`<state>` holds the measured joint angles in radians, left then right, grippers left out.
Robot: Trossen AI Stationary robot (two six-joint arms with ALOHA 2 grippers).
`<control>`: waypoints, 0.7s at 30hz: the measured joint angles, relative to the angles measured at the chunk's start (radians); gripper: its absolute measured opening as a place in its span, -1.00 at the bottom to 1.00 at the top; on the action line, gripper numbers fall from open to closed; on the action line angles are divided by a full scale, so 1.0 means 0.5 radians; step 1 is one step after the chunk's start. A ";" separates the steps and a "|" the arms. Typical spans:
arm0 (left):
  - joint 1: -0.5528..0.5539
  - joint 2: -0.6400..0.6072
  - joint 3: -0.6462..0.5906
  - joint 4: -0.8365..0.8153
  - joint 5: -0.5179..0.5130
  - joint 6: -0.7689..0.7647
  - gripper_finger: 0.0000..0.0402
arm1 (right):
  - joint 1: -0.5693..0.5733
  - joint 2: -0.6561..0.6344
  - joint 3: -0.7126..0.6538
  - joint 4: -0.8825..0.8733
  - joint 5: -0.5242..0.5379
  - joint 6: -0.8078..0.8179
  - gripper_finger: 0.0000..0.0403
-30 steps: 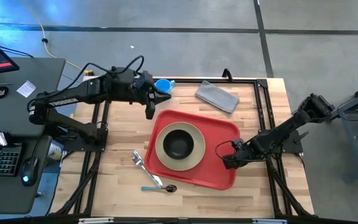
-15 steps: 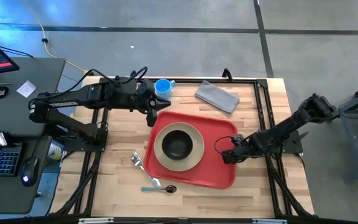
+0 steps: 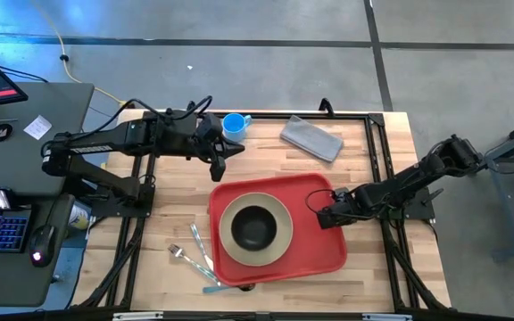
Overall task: Set up tray
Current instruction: Adjust the red tray
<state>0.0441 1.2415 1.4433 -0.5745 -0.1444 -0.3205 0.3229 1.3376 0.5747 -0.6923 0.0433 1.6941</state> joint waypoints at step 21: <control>0.003 0.000 0.001 -0.023 0.008 0.096 -0.66 | -0.274 0.002 -0.004 0.057 -0.064 0.282 -0.73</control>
<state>0.0456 1.2415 1.4437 -0.5861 -0.1406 -0.2724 0.1860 1.3388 0.5728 -0.6636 0.0113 1.8351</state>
